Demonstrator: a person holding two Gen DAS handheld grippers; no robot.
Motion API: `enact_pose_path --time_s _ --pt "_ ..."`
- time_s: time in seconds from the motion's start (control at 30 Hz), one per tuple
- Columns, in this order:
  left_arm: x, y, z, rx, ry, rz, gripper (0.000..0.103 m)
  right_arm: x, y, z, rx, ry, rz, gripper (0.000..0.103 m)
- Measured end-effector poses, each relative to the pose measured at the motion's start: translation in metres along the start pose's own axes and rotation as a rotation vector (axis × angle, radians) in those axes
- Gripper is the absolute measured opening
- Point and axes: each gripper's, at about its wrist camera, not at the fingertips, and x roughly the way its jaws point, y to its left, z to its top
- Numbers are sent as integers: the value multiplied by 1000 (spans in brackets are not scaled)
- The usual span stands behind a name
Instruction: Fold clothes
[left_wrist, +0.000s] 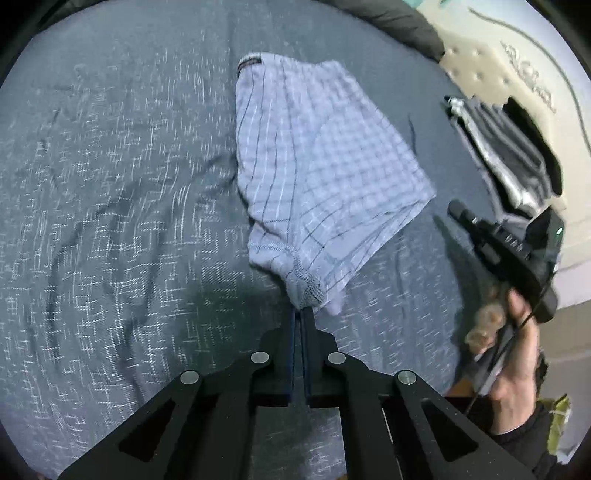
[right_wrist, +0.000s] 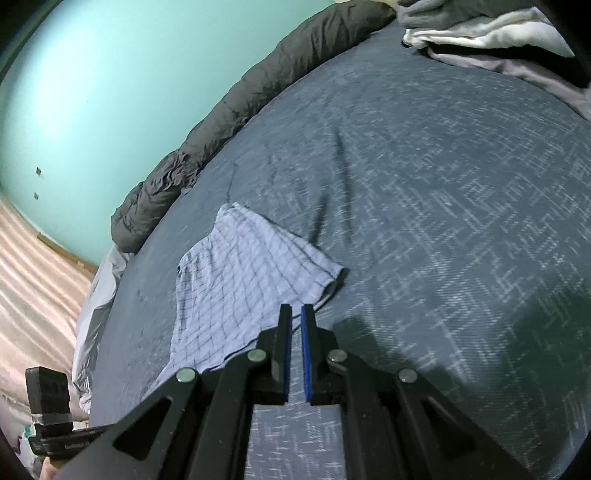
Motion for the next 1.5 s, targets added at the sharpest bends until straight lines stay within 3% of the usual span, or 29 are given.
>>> enact_pose_path --time_s 0.07,0.17,0.3,0.4,0.63,0.83,0.97,1.03,1.2,1.43,1.5 --pt "5 1 1 -3 12 5 3 2 2 -1 -6 7 5 4" --pt "-5 0 4 -9 -32 21 4 4 3 -2 -11 19 8 4" --pt "-20 -2 9 -16 -93 43 11 5 4 -1 -14 27 26 17" --pt "-26 -14 13 51 -121 58 12 6 13 1 -31 32 62 21" --pt "-5 -38 19 156 -109 101 13 36 41 -9 -77 156 167 23" --pt "12 -33 19 192 -81 146 12 60 39 -17 -51 248 106 23" --pt "12 -32 16 214 -81 147 11 62 27 -15 12 232 148 23" --pt "10 -31 14 222 -76 147 6 64 28 -14 -3 231 137 23" --pt "-1 -26 16 207 -101 128 0 61 19 -11 47 214 146 3" --pt "-13 -28 18 209 -140 134 0 45 13 3 68 156 147 4" --pt "-11 -31 18 214 -135 130 3 48 11 4 94 164 144 13"
